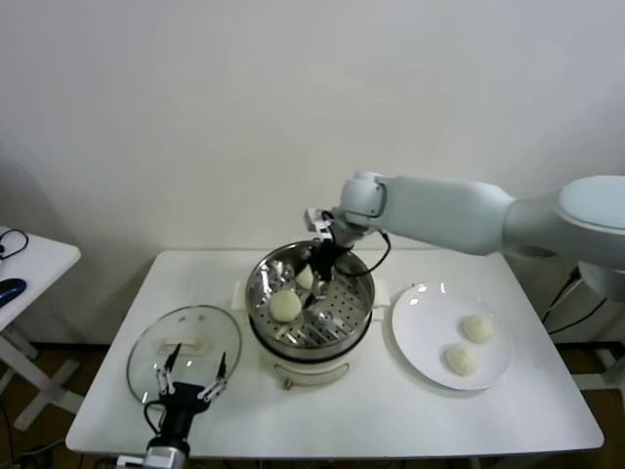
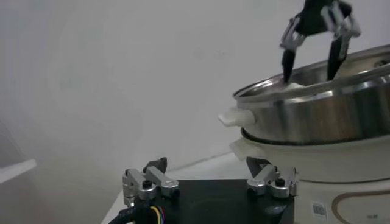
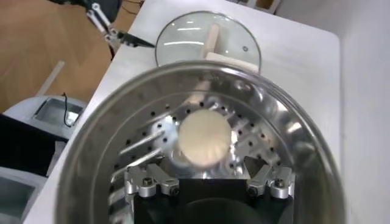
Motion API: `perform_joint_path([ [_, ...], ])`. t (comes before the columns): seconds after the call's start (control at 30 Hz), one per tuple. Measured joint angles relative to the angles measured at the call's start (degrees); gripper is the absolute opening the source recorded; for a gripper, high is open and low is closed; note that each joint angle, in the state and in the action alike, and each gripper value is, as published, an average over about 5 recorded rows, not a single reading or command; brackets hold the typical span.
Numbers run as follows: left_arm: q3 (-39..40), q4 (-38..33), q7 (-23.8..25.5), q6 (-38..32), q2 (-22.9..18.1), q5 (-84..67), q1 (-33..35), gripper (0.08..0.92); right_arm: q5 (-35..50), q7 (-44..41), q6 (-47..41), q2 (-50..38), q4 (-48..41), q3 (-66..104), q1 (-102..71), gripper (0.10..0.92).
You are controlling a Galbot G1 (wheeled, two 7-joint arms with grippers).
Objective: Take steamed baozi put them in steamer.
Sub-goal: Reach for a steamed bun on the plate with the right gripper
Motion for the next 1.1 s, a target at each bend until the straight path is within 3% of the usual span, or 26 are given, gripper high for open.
perform_joint_path([
  [0.27, 0.58, -0.46, 0.02, -0.49, 0.1, -0.06, 0.68, 0.823, -5.47, -2.58, 1.98, -11.92, 7.02, -2.12, 4.67, 0.823],
  [0.63, 0.99, -1.94, 0.07, 0.13, -0.03, -0.5, 1.86, 0.823, -20.14, -4.88, 4.66, -27.31, 10.31, -0.17, 0.44, 0.823],
  [1.1, 0.6, -1.85, 0.11, 0.18, -0.49, -0.63, 2.48, 0.823, -34.76, -5.27, 6.13, -34.33, 8.67, 9.75, -16.51, 0.823],
])
